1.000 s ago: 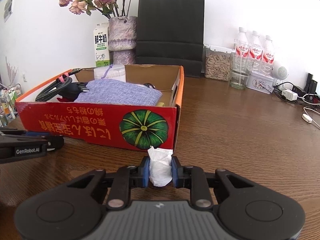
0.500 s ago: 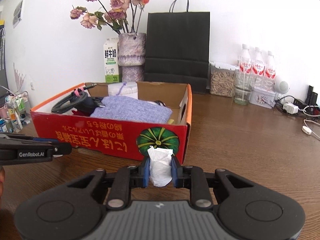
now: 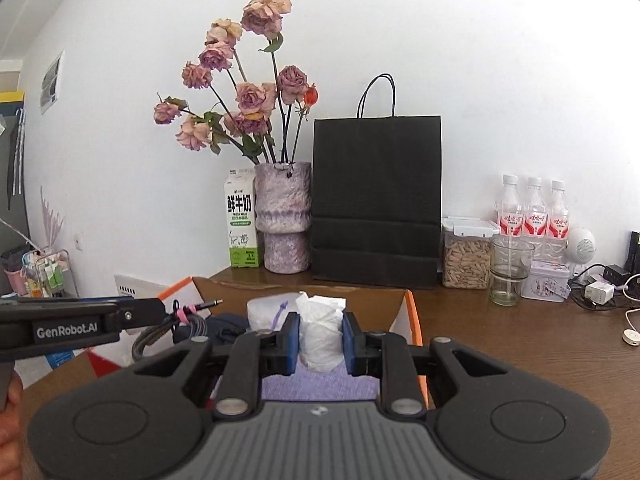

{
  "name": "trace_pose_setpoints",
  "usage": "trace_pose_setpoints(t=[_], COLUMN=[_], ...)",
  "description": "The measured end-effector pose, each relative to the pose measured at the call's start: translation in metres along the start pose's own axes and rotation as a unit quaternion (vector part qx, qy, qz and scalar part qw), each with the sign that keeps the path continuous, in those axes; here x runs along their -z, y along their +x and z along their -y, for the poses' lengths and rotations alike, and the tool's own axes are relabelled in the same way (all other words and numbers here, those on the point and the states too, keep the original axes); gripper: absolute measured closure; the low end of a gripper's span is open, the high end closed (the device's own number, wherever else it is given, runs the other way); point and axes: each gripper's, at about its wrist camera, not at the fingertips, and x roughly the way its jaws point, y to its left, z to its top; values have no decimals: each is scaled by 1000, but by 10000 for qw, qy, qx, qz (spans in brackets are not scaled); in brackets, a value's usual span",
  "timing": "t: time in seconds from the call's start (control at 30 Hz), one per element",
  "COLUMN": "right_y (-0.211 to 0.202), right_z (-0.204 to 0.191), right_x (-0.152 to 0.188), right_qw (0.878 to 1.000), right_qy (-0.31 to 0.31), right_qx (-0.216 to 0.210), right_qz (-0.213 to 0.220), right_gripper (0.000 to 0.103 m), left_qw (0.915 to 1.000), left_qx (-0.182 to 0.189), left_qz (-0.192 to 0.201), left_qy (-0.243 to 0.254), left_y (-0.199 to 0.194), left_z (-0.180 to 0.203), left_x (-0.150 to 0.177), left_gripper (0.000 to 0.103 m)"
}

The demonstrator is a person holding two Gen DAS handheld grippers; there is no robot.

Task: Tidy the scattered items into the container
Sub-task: 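Carry the tissue ball and earbud case into the box and open both tools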

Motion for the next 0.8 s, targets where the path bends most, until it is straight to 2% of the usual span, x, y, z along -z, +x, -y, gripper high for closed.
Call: trace_pose_setpoints(t=[0.13,0.3,0.53,0.7,0.73,0.77,0.8], right_y=[26,62,89,82,81,80,79], right_z=[0,7,11,7,7,6,7], right_x=[-10,-15,12,14,14,15,16], right_qw=[9999,9996,9980,9989,9990,9989,9989], right_qy=[90,289,399,309,300,308,319], right_qx=[46,60,-41,-12,4,36,53], right_qz=[69,-51,-488,-357,-346,-340,-329], right_gripper=[83,83,83,81,78,77,66], left_qw=[9999,9989,9990,9984,9981,9978,9974], left_qx=[-11,-279,-399,-454,-494,-543,-609], left_qz=[153,367,88,160,190,216,257], left_qy=[2,75,196,299,300,303,292], left_y=[24,56,72,69,67,65,63], left_z=[2,3,-6,-3,-3,-2,-3], left_x=[-12,-9,6,10,10,10,9], left_gripper=[74,74,74,74,72,61,39])
